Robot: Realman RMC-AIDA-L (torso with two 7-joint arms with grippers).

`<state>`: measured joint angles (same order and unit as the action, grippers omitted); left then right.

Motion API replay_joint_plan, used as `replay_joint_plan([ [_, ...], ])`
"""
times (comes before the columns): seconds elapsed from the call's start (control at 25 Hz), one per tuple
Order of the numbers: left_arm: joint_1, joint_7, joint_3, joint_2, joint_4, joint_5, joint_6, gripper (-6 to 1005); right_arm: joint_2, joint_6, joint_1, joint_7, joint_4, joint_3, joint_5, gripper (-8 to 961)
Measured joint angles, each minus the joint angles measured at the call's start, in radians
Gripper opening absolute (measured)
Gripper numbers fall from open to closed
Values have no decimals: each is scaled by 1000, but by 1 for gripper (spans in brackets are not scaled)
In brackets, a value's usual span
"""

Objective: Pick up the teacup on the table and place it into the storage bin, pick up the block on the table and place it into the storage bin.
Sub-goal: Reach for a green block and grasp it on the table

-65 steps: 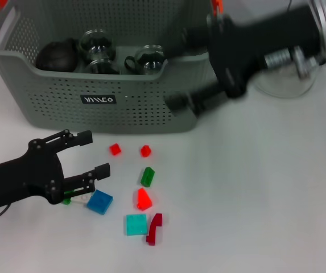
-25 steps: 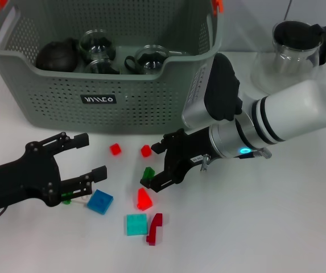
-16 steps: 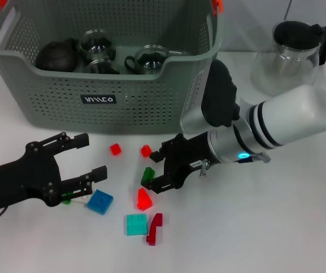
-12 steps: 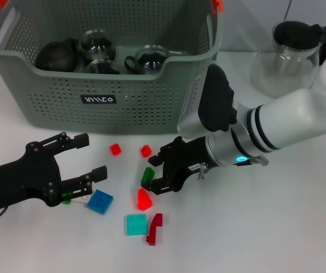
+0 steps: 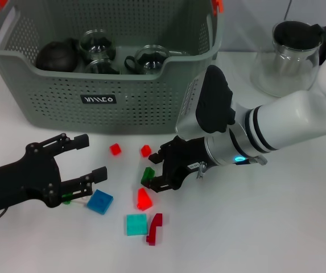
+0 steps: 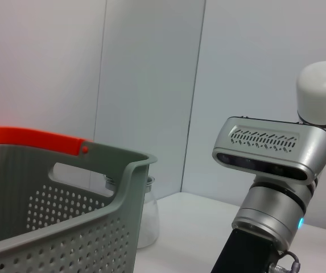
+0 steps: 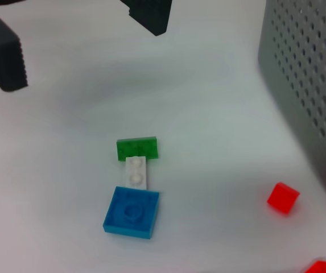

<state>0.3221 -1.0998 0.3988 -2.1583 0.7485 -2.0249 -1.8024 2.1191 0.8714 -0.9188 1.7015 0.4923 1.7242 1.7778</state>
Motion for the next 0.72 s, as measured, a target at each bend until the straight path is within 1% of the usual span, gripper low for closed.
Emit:
replay_joint_plan([
  [0.16,0,0,0,0,0,0,1,798,2,-9,0,-5,-1,6,-13,615],
  [0.44,0,0,0,0,0,0,4,798,2,-31,1,-14,-6,47,-57,613],
  [0.72,1,0,0,0,0,0,5,797,3,-49,2,-14,-15,54,-64,607],
])
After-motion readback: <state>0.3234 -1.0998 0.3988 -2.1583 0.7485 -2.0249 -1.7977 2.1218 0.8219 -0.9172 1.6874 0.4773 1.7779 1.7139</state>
